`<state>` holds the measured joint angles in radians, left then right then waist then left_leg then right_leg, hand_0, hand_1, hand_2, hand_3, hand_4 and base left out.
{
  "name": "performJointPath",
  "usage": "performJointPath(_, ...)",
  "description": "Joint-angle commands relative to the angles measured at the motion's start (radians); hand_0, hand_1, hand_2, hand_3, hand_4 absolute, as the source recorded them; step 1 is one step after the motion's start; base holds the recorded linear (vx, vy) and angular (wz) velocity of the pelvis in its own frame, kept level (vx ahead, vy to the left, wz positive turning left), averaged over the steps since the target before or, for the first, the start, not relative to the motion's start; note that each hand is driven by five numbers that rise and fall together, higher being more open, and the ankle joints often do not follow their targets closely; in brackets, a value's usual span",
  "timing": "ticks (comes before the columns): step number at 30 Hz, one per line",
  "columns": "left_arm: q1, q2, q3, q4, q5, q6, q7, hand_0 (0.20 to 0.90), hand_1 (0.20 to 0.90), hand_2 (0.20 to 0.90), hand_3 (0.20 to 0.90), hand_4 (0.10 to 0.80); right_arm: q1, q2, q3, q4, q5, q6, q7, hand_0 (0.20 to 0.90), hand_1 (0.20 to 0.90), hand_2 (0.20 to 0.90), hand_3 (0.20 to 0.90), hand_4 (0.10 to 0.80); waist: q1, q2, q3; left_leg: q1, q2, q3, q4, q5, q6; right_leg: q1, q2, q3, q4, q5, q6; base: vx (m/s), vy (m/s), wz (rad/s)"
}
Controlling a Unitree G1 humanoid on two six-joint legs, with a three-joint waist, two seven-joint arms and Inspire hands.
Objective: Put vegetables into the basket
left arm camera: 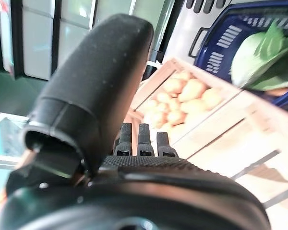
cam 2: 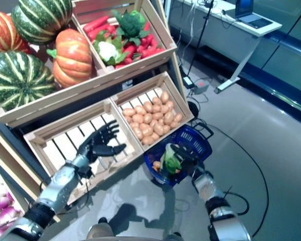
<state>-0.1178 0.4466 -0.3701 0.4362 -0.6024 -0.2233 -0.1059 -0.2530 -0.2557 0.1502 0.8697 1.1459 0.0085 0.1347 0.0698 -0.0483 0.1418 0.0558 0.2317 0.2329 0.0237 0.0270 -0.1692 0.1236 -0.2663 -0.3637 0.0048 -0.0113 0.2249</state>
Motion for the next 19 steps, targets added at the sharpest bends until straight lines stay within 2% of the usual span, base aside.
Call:
performJointPath(1,-0.037,-0.036,0.016,0.03,0.023,-0.126,-0.007,0.9,0.9,0.9,0.9,0.8,-0.027,0.001,0.005,-0.11,0.003,-0.141,-0.001,0.9,0.9,0.9,0.9,0.8,0.003,0.03,-0.058,0.013,-0.003,-0.003,-0.111,0.077,0.026,-0.004,0.022,0.01,-0.064,0.112,-0.049,0.019,0.041,-0.08)
performJointPath(2,-0.012,-0.058,0.018,0.053,0.048,-0.134,-0.003,0.9,0.9,0.9,0.9,0.8,0.019,0.039,0.033,-0.146,0.005,-0.152,-0.012,0.9,0.9,0.9,0.9,0.8,-0.005,0.031,-0.065,0.012,-0.005,-0.001,-0.111,0.071,0.025,0.0,0.024,0.007,-0.079,0.116,-0.048,-0.002,0.032,-0.09)
performJointPath(6,0.029,-0.102,0.022,0.121,0.055,-0.146,-0.002,0.9,0.9,0.9,0.9,0.8,0.107,0.102,0.094,-0.201,-0.057,-0.185,-0.019,0.9,0.9,0.9,0.9,0.8,-0.023,0.034,-0.078,0.012,-0.014,-0.002,-0.111,0.063,0.031,-0.002,0.028,0.019,-0.08,0.111,-0.051,0.003,0.03,0.01)
performJointPath(13,0.066,-0.152,0.045,0.21,0.009,-0.184,-0.038,0.9,0.9,0.9,0.9,0.8,0.187,0.146,0.151,-0.208,-0.076,-0.173,0.024,0.9,0.9,0.9,0.9,0.8,-0.045,0.042,-0.068,0.025,-0.022,-0.004,-0.111,0.058,0.034,0.004,0.025,0.024,-0.077,0.104,-0.052,0.016,0.051,0.01)
performJointPath(19,0.06,-0.17,0.023,0.247,0.013,-0.212,-0.031,0.9,0.9,0.9,0.9,0.8,0.176,0.149,0.168,-0.13,-0.101,-0.178,0.03,0.9,0.9,0.9,0.9,0.8,-0.04,0.049,-0.053,0.023,-0.024,-0.015,-0.111,0.059,0.033,0.009,0.022,0.021,-0.073,0.099,-0.052,-0.008,0.034,0.01)
